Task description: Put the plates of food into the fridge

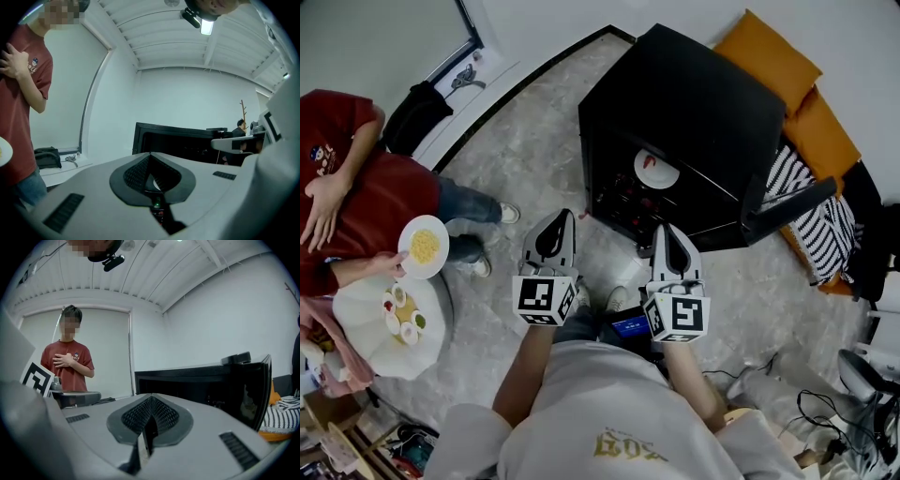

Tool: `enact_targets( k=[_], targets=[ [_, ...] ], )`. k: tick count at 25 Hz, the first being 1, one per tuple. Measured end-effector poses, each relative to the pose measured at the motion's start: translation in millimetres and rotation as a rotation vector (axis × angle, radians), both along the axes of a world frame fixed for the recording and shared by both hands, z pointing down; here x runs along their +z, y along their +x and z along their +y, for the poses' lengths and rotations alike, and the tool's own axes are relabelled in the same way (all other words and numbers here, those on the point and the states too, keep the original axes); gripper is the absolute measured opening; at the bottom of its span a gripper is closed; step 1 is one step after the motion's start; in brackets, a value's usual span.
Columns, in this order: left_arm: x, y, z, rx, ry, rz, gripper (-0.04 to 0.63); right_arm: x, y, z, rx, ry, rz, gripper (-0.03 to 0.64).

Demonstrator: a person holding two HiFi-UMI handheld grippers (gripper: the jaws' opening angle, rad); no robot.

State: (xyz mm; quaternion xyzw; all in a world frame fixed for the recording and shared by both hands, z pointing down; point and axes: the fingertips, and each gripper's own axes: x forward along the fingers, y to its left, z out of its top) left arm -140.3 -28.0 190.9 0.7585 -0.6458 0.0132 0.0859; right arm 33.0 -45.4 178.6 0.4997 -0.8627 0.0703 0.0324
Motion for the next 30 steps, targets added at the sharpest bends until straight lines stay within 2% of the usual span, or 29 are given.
enact_targets(
  k=[13, 30],
  targets=[
    [-9, 4, -1, -0.008, 0.035, -0.011, 0.006, 3, 5, -1, 0.005, 0.003, 0.034, 0.009],
    [-7, 0, 12, -0.012, 0.025, -0.015, 0.006, -3, 3, 8, 0.006, 0.010, 0.033, 0.009]
  ],
)
